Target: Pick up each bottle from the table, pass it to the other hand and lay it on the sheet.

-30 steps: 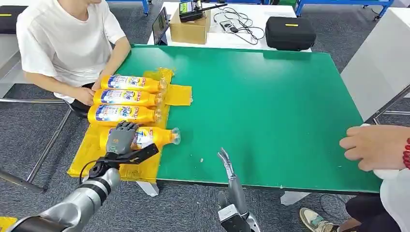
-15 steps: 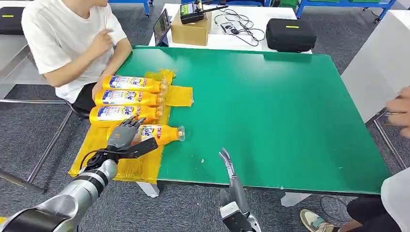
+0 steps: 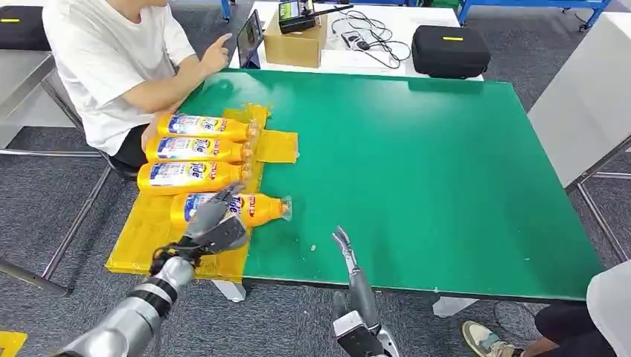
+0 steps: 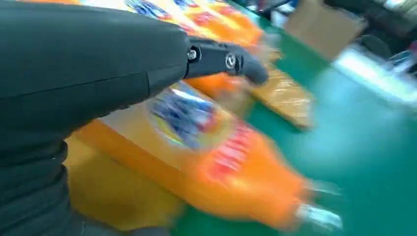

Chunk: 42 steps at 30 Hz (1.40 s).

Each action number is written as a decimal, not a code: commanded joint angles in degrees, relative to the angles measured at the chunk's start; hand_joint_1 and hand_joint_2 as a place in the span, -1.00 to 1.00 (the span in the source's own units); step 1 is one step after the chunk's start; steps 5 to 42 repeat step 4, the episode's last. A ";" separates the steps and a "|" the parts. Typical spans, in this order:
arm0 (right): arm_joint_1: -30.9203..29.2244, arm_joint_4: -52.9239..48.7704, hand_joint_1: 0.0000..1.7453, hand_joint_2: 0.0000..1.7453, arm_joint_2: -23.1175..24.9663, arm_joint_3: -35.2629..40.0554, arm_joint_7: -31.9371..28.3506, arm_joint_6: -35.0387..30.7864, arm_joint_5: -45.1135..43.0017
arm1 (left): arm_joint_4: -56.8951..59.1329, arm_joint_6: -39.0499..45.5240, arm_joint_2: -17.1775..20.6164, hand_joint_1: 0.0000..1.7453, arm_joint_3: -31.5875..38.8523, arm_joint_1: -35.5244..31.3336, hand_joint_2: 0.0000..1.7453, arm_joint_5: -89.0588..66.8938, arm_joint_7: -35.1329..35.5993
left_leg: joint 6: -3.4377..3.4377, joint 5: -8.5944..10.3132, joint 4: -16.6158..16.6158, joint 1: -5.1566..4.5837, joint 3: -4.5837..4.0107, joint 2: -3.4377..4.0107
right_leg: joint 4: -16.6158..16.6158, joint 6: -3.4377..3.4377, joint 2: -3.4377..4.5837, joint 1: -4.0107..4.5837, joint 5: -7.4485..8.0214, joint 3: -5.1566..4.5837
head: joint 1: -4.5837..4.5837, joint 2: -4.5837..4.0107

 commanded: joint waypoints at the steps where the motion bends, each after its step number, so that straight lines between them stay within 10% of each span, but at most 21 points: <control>1: -0.25 1.63 -1.00 -1.00 -1.05 -1.96 -0.50 -1.91 0.44 | -21.23 4.57 -4.48 -1.00 1.29 4.40 1.00 6.33 1.81 | 0.02 -0.01 0.06 0.04 -0.21 -0.04 | -0.01 -0.03 -0.11 0.05 -0.02 -0.17 | 0.00 0.00; 42: 0.03 1.01 -1.00 -1.00 -1.07 -1.86 -0.50 -2.41 0.58 | -22.93 5.67 -5.21 -1.00 1.16 4.74 1.00 10.12 1.21 | 0.01 -0.01 0.05 0.03 -0.26 -0.02 | -0.02 -0.04 -0.09 0.05 -0.04 -0.23 | 0.00 0.00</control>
